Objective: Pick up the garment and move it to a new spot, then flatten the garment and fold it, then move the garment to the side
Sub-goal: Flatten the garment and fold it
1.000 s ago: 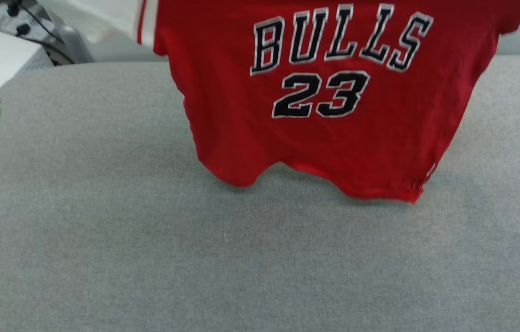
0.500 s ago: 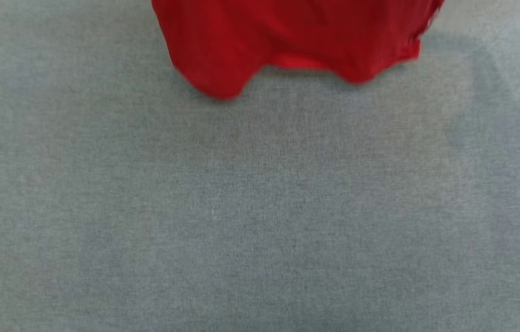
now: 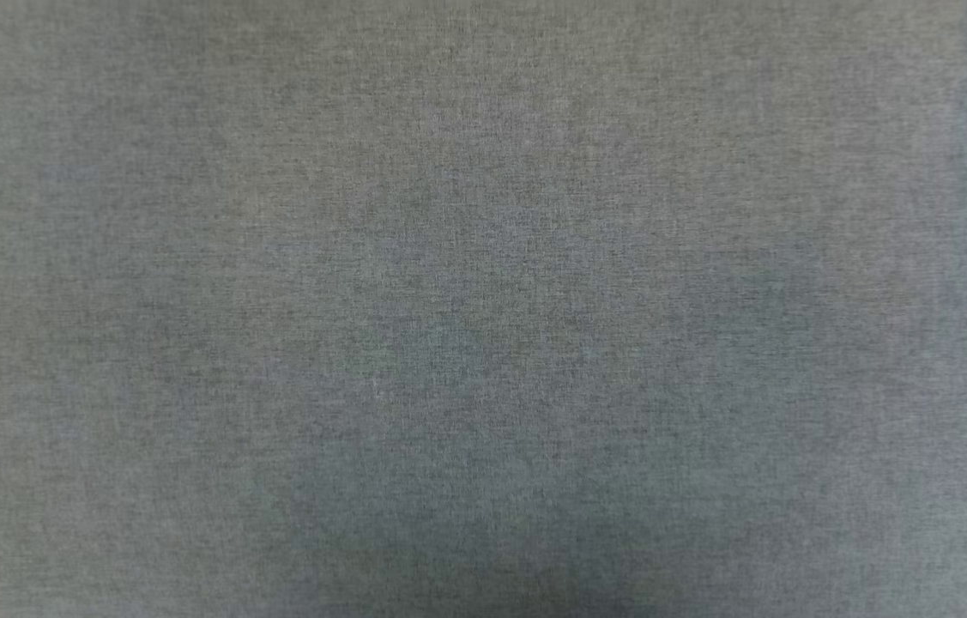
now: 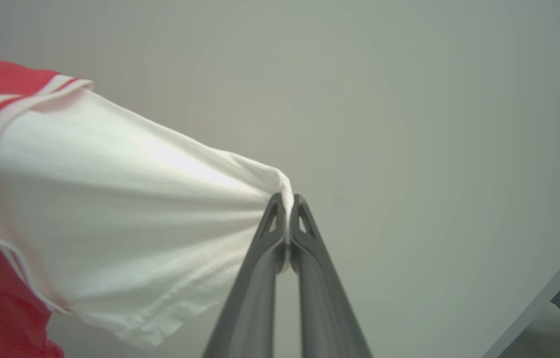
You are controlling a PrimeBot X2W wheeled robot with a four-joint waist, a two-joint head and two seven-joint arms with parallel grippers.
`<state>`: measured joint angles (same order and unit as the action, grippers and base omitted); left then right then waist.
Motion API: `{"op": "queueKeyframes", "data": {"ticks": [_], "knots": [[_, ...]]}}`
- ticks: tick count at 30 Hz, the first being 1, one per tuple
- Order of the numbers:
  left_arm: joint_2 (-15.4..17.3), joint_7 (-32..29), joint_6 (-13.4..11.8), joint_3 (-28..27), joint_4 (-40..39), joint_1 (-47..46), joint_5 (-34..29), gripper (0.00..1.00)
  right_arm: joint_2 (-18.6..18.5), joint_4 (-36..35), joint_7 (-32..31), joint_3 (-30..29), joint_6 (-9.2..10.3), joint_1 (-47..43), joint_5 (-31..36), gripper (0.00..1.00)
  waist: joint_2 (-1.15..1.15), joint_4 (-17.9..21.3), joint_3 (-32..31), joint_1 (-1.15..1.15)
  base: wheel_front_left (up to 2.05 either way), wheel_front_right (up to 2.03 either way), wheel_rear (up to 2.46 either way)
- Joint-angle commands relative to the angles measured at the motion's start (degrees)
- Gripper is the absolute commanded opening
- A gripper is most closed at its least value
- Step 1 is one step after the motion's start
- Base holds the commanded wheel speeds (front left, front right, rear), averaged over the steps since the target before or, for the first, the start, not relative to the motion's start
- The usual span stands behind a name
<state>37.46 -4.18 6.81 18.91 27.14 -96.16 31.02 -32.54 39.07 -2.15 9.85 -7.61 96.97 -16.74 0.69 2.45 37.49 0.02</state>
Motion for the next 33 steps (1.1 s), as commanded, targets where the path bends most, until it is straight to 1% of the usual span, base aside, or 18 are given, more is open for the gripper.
{"op": "queueKeyframes", "data": {"ticks": [1, 6, 13, 17, 21, 24, 29, 31, 33], "knots": [[-0.14, 1.29, -0.06, 0.05, 2.2, -1.59, -0.21, 0.0, 0.03, 1.78, 1.34, -0.79, 0.12, 1.31, 0.72, 0.0, -0.69, -0.27, 2.22, -0.02, 0.0, 0.0, 0.0], [-1.75, 4.6, 0.41, 2.5, 7.94, -1.55, 0.2, 0.0, 2.37, 6.39, 4.96, -0.35, 0.12, 1.34, 1.37, 0.0, -0.69, -0.6, 2.9, -0.02, 0.0, 0.0, 0.0], [-3.78, 8.99, 0.64, 6.83, 12.17, 4.93, 2.24, 0.0, 3.71, 10.03, 8.89, 1.69, 0.12, -3.49, 0.05, 0.0, -0.69, -1.48, 1.54, -0.02, 0.0, 0.0, 0.0], [-4.42, 11.48, 0.66, 9.67, 12.54, 11.72, 4.51, 0.0, 3.91, 11.4, 10.48, 3.18, 0.12, -8.48, -2.1, 0.0, -0.69, -1.63, -1.28, -0.02, 0.0, 0.0, 0.0], [-4.72, 13.93, 0.67, 11.49, 12.52, 19.86, 7.05, 0.0, 3.11, 11.69, 12.13, 4.82, 0.12, -14.9, -4.83, 0.0, -0.69, -1.89, -5.23, -0.02, 0.0, 0.0, 0.0], [-4.7, 15.11, 0.67, 12.64, 12.18, 26.96, 8.88, 0.0, 2.11, 10.55, 13.57, 7.04, 0.12, -20.66, -5.79, 0.0, -0.69, -1.97, -8.55, -0.02, 0.0, 0.0, 0.0], [-3.9, 16.52, 0.57, 12.99, 10.78, 37.52, 11.18, 0.0, 0.91, 8.04, 14.58, 8.34, 0.12, -30.27, -9.7, 0.0, -0.69, -1.99, -13.4, -0.02, 0.0, 0.0, 0.0], [-3.71, 16.89, 0.05, 12.99, 9.59, 41.79, 12.01, 0.0, 0.67, 6.7, 14.68, 8.67, 0.12, -34.38, -11.52, 0.0, -0.69, -2.06, -15.15, -0.02, 0.0, 0.0, 0.0], [-3.65, 17.16, -0.84, 12.92, 7.94, 46.73, 13.11, 0.0, 0.92, 5.78, 15.0, 7.4, 0.12, -38.54, -14.1, 0.0, -0.69, -1.95, -17.03, -0.02, 0.0, 0.0, 0.0]]}}
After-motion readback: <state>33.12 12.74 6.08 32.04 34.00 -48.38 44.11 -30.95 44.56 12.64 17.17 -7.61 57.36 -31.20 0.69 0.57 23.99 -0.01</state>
